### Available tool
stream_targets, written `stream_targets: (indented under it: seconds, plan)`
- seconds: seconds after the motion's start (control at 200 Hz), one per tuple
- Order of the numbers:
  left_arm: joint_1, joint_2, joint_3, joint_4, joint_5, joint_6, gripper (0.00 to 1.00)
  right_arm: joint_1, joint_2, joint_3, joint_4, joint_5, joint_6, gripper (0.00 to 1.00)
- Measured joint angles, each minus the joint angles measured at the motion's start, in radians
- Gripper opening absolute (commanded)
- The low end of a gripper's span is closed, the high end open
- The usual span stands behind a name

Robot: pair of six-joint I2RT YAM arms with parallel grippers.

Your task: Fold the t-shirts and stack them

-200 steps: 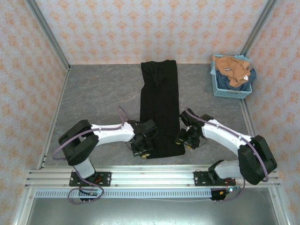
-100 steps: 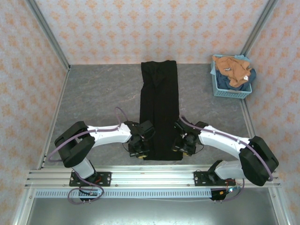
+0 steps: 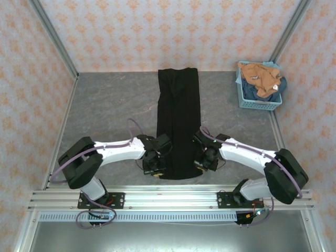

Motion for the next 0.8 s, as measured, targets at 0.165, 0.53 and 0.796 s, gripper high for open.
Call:
stream_targets:
  seconds: [0.165, 0.53, 0.796]
  plan:
    - [0.011, -0.154, 0.046, -0.039, -0.010, 0.004, 0.00, 0.000, -0.098, 0.147, -0.068, 0.050, 0.005, 0.00]
    - [0.004, -0.224, -0.183, 0.038, 0.071, -0.040, 0.00, 0.006, -0.145, -0.069, -0.082, -0.100, 0.044, 0.00]
    - [-0.010, -0.226, -0.206, 0.083, 0.076, -0.066, 0.00, 0.009, -0.164, -0.117, -0.053, -0.143, 0.059, 0.00]
